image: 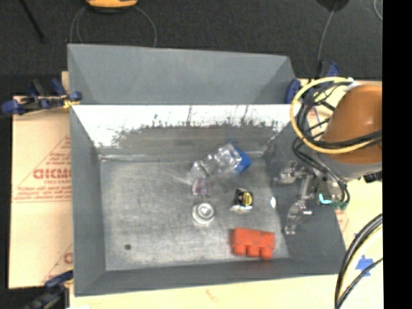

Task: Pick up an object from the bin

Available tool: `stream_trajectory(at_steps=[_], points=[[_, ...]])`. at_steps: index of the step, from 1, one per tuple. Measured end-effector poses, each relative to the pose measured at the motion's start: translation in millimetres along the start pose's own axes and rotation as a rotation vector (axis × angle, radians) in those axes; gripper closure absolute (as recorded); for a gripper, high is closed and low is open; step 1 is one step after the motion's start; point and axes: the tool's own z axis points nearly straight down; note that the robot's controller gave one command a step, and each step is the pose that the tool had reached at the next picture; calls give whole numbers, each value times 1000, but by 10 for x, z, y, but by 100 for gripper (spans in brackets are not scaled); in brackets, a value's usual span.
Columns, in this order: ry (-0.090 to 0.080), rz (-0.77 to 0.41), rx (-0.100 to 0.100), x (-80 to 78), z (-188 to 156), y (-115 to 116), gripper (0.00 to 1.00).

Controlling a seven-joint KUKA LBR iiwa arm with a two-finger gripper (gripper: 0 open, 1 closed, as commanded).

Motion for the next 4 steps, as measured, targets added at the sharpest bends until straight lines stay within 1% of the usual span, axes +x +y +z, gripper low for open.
stream_trajectory(at_steps=[1,2,3,4], points=[[-13,-304,5,100,782,300,0],[-19,-146,5,280,956,655,0],[-29,-151,5,249,934,660,100],[-14,-429,4,37,-303,657,100]])
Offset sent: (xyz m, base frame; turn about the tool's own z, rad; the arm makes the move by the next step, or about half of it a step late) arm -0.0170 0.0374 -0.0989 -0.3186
